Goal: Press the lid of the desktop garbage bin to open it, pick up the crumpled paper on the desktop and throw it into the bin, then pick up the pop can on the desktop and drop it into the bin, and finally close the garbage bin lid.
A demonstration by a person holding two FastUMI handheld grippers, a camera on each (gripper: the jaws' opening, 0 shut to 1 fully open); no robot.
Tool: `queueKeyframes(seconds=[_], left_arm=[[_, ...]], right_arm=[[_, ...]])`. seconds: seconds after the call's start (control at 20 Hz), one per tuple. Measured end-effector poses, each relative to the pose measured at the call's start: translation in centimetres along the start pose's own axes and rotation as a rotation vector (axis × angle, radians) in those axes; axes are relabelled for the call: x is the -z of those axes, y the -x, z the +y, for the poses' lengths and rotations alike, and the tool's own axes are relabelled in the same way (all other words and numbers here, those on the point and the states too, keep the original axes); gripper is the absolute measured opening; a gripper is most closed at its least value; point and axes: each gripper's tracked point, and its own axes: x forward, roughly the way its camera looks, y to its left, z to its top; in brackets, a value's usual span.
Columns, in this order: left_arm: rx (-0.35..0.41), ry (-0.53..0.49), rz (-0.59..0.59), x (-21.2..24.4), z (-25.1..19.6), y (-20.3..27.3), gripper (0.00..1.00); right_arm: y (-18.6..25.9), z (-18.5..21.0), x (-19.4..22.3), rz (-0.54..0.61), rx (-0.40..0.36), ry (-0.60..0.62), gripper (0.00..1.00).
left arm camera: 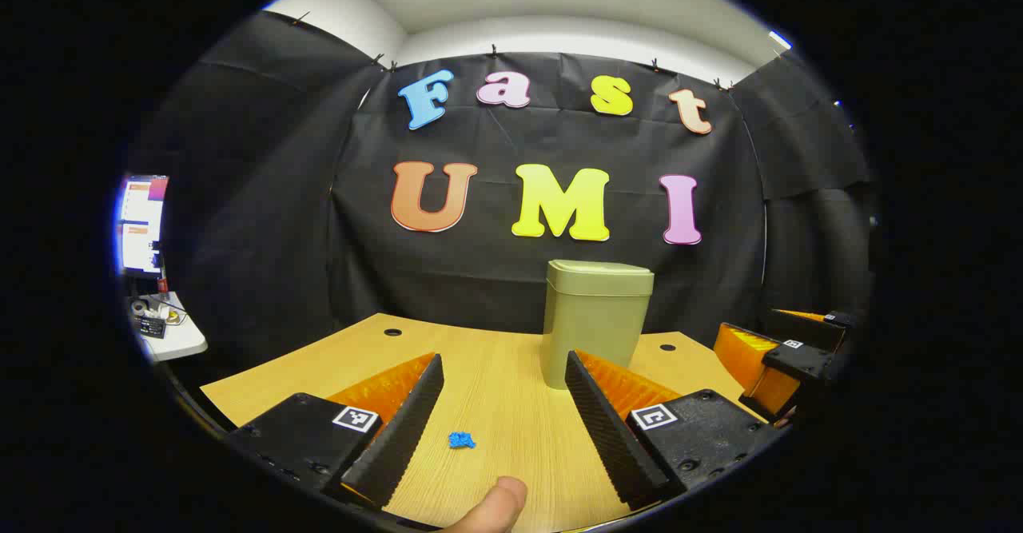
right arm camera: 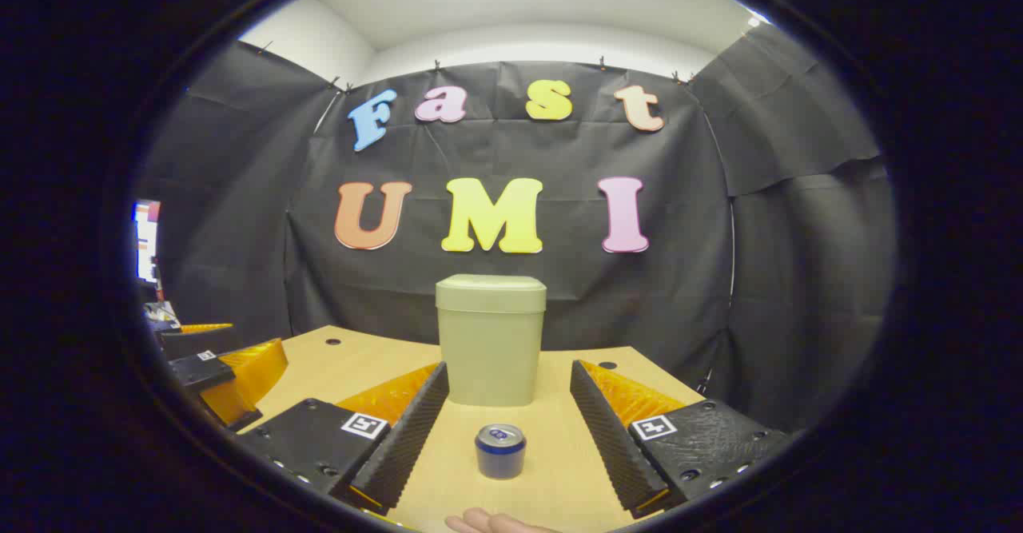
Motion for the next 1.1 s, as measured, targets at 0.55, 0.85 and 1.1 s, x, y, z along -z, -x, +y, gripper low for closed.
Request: queueKeyframes(seconds=[0.55,0.85,1.1], left_arm=[[0.006,-0.055,-0.035,-0.6,-0.1,0.5,0.96],[0.045,-0.075,-0.026,0.0,-1.4,0.5,0.96],[0.033,-0.08,-0.02,0.3,-1.2,0.4,0.96]], right_arm=[[1.6,-1.4,0.7,0.036,0.039,-0.002,0.95],[1.7,-1.7,2.3,0.068,0.027,0.008,0.98],[1.5,-1.9,2.6,0.075,0.033,0.011,0.98]])
